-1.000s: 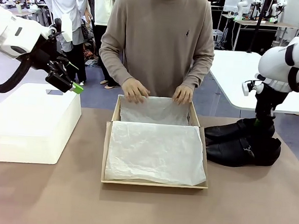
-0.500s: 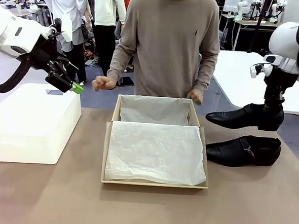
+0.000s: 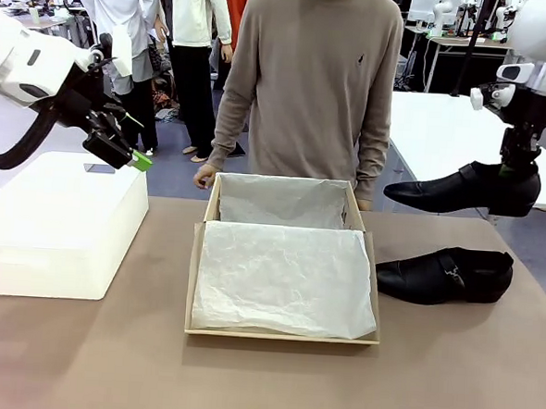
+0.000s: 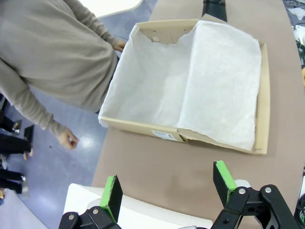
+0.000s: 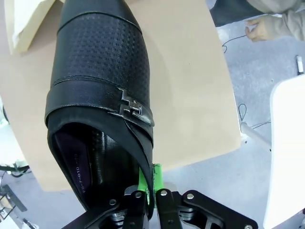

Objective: Pack the shoes into the box.
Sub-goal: Place one shoe of the Shoes into the Shoes Box.

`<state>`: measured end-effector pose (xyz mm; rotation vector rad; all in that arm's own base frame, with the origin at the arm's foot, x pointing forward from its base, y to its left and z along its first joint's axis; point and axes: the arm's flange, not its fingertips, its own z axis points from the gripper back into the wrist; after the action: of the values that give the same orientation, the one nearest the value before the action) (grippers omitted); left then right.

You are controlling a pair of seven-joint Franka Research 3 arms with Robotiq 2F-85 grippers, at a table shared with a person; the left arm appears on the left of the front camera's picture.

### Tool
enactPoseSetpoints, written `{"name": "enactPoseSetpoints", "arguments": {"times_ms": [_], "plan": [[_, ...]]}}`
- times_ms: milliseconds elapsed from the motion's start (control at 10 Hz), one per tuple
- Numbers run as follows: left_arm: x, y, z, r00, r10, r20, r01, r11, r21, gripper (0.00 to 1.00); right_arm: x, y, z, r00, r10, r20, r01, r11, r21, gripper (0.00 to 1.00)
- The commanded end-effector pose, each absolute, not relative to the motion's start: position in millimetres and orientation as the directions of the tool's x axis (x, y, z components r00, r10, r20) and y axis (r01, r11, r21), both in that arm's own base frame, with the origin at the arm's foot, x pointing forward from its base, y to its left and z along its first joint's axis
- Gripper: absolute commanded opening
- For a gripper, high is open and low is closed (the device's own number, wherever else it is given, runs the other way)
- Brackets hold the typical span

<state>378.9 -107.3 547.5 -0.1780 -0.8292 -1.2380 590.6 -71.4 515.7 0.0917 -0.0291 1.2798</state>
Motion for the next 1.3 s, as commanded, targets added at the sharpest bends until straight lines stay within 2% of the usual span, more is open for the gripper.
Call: {"name": "enactPoseSetpoints", "arguments": {"times_ms": [0,100,600,800,1200], "plan": [[381.3,-105.4,545.7,0.067,-0.756,0.651,0.890,0.340,0.303,1.00,581.7,-66.6,528.5,0.322,0.945,0.050,-0.947,0.320,0.037,0.00],[381.3,-105.4,545.7,0.067,-0.756,0.651,0.890,0.340,0.303,1.00,590.6,-71.4,515.7,0.287,0.955,0.073,-0.957,0.284,0.052,0.00],[381.3,-105.4,545.7,0.067,-0.756,0.651,0.890,0.340,0.303,1.00,590.8,-70.8,511.1,0.293,0.954,0.071,-0.955,0.289,0.065,0.00],[381.3,-105.4,545.7,0.067,-0.756,0.651,0.890,0.340,0.303,1.00,595.2,-48.3,531.7,0.321,0.944,0.078,-0.944,0.312,0.111,0.00],[381.3,-105.4,545.7,0.067,-0.756,0.651,0.890,0.340,0.303,1.00,604.9,8.1,570.5,0.347,0.938,0.014,-0.932,0.343,0.122,0.00]]}}
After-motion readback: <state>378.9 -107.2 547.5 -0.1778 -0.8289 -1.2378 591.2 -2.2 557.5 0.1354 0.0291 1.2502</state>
